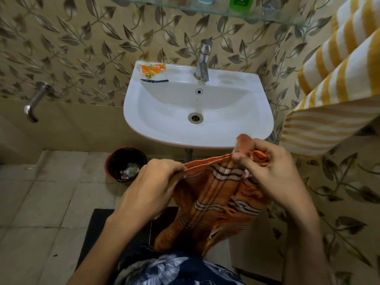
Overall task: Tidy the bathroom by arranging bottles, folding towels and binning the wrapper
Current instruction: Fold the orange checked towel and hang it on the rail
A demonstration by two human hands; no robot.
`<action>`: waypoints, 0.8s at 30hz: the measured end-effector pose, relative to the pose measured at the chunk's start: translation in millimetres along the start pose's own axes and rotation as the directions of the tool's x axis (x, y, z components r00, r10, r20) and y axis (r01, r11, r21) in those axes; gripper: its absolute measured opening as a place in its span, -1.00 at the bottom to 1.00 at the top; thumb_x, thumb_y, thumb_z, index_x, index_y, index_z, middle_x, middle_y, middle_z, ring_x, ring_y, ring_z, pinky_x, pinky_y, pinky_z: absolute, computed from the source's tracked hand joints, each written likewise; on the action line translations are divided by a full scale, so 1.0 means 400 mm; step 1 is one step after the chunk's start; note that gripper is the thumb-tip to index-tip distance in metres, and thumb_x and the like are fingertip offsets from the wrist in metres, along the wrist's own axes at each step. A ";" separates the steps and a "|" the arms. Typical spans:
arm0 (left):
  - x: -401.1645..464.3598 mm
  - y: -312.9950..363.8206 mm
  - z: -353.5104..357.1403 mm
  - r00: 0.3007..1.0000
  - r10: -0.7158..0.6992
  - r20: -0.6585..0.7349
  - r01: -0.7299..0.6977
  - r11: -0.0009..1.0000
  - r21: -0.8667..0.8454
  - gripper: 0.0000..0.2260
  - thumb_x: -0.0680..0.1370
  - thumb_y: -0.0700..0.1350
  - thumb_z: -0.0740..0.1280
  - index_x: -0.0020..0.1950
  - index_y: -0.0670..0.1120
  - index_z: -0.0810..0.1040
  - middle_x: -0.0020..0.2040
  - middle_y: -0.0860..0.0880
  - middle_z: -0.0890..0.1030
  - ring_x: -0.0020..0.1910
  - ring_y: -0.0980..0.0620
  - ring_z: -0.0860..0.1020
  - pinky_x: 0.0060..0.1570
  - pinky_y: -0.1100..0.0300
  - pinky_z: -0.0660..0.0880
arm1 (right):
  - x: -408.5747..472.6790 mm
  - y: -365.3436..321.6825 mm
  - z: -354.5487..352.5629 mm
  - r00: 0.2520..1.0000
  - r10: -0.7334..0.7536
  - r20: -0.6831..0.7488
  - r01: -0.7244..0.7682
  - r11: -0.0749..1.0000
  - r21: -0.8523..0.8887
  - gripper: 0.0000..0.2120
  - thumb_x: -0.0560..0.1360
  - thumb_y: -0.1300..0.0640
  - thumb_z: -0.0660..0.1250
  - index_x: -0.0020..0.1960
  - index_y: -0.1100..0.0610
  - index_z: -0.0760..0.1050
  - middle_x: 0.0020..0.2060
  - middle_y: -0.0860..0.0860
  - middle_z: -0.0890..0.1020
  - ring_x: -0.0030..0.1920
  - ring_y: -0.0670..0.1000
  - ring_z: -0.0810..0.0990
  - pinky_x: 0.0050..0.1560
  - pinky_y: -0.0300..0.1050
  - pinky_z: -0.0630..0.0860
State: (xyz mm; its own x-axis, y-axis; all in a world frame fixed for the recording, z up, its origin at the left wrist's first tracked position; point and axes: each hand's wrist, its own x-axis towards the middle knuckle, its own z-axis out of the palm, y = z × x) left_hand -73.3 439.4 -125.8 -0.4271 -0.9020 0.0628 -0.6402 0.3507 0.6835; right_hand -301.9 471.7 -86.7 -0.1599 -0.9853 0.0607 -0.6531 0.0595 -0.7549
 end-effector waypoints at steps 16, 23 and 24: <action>-0.003 0.008 0.007 0.972 0.233 0.012 -0.233 0.972 -0.037 -0.82 0.41 -0.06 0.17 -0.06 -0.01 0.50 -0.22 0.01 0.62 -0.24 0.04 0.59 -0.29 0.00 0.56 | 0.008 -0.049 0.126 0.877 -0.106 0.468 0.165 0.982 -0.087 -0.74 0.36 -0.12 0.44 -0.01 -0.14 0.46 -0.17 -0.21 0.58 -0.12 -0.16 0.54 -0.14 -0.14 0.39; 0.000 0.001 -0.005 0.973 0.228 0.047 -0.226 0.973 -0.040 -0.80 0.44 -0.02 0.11 -0.03 0.05 0.48 -0.24 0.05 0.59 -0.23 0.06 0.56 -0.28 0.02 0.54 | 0.002 -0.044 0.128 0.884 -0.128 0.449 0.190 0.977 -0.096 -0.79 0.38 -0.13 0.41 -0.16 -0.10 0.41 -0.26 -0.14 0.55 -0.22 -0.18 0.50 -0.28 -0.23 0.34; 0.003 -0.004 -0.008 0.971 0.231 0.057 -0.230 0.973 -0.026 -0.80 0.45 0.00 0.14 -0.04 0.05 0.51 -0.22 0.04 0.61 -0.22 0.04 0.58 -0.27 0.01 0.55 | 0.001 -0.044 0.124 0.885 -0.144 0.443 0.207 0.973 -0.098 -0.80 0.40 -0.15 0.39 -0.17 -0.10 0.40 -0.26 -0.13 0.54 -0.21 -0.17 0.50 -0.28 -0.25 0.33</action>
State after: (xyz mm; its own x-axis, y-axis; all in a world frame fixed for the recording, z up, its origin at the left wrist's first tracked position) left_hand -70.5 437.1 -124.6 -0.5993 -0.7806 0.1775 -0.5079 0.5422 0.6694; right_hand -253.7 462.2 -105.8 0.2803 -0.9515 -0.1271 -0.7412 -0.1304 -0.6585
